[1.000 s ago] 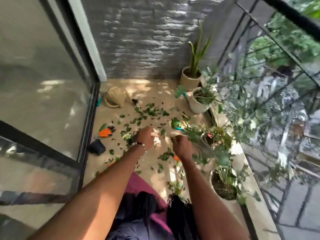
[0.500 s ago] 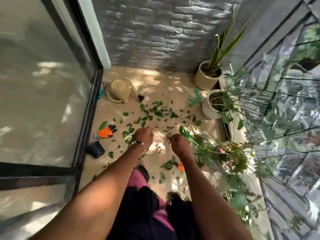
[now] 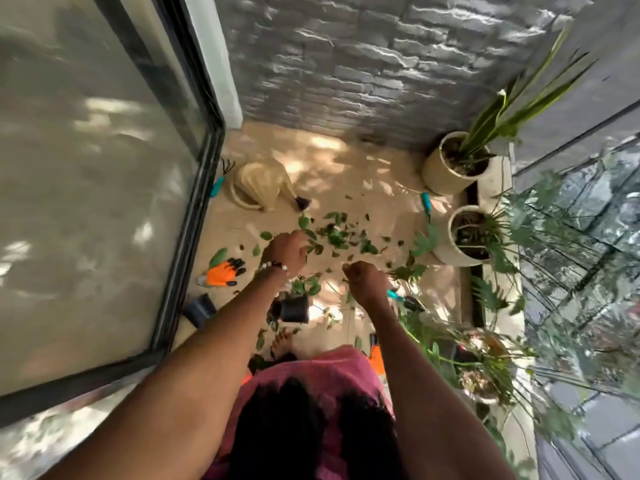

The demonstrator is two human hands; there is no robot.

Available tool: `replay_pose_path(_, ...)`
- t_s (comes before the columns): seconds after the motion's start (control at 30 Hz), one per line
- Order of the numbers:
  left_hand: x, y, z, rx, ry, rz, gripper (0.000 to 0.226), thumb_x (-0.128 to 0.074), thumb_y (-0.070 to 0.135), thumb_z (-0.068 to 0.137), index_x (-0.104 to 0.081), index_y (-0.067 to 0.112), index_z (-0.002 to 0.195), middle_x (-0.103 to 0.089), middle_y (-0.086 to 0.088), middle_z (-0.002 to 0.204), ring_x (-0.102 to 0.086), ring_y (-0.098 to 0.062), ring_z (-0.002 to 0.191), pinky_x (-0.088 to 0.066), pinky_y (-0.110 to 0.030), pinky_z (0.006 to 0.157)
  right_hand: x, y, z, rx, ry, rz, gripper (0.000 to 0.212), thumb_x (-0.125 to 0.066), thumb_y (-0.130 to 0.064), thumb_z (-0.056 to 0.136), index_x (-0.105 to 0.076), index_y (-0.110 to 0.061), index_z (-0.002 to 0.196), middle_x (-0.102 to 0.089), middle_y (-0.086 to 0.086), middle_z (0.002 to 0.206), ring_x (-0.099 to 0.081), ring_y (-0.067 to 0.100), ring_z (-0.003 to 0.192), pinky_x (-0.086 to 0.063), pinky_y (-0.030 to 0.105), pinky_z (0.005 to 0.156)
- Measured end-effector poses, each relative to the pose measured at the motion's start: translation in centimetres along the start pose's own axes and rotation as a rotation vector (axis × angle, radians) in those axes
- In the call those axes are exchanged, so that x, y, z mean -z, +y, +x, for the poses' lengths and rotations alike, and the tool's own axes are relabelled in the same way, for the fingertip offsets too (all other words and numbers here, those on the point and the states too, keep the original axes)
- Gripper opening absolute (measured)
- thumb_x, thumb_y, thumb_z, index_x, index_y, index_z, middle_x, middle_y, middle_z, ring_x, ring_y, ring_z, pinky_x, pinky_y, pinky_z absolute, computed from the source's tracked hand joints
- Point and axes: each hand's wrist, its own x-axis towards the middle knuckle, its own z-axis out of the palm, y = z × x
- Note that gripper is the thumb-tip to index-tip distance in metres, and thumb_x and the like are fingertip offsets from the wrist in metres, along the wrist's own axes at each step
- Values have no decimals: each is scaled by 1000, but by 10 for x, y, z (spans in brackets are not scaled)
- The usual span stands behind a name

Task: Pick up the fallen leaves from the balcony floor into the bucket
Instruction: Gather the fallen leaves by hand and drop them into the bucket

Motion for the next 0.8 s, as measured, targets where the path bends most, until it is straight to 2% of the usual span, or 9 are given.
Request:
replay_pose_path(0.17,-3,-2,49,65,-4,-29,36,-51,17,95,-59,16,131,-61,-14,129,-57,-31,118,-47,-36,96,-2,10,59,-51,-26,5,35,-52,-30,98,-67,0,104,-67,24,111,-58,40,107,-39,34,75)
replay_pose_path(0.37,-40,1,152,96,16,-27,29,-52,16,96,-61,9,123,-67,-17,115,-60,-33,109,-45,-35,83,-24,37,184,-95,-31,70,30,-54,-26,97,-68,0,94,-68,25,101,-62,41,99,-44,38,73)
replay_pose_path(0.43,-72,-4,200,104,-3,-41,31,-53,16,96,-60,9,125,-67,-17,115,-60,-33,110,-45,-35,86,-40,54,242,-107,-19,113,27,-54,-21,96,-70,0,96,-69,24,100,-63,40,97,-46,38,75)
replay_pose_path(0.57,-157,-32,309,114,-40,-72,32,-55,18,95,-61,11,126,-68,-15,115,-62,-33,108,-48,-37,89,-86,95,370,-88,37,189,26,-55,-20,95,-70,2,94,-71,17,91,-64,32,81,-43,33,67)
replay_pose_path(0.67,-224,-61,384,108,-18,-84,29,-57,18,93,-64,12,121,-69,-14,113,-63,-32,106,-49,-35,87,-129,136,465,-84,76,222,26,-57,-24,95,-71,-2,97,-71,17,89,-64,32,80,-49,37,71)
replay_pose_path(0.8,-301,-103,459,154,8,-158,27,-57,17,93,-66,12,118,-70,-17,106,-65,-33,100,-53,-42,87,-181,187,568,-58,57,109,26,-56,-22,95,-71,-2,100,-69,15,89,-59,24,77,-40,18,60)
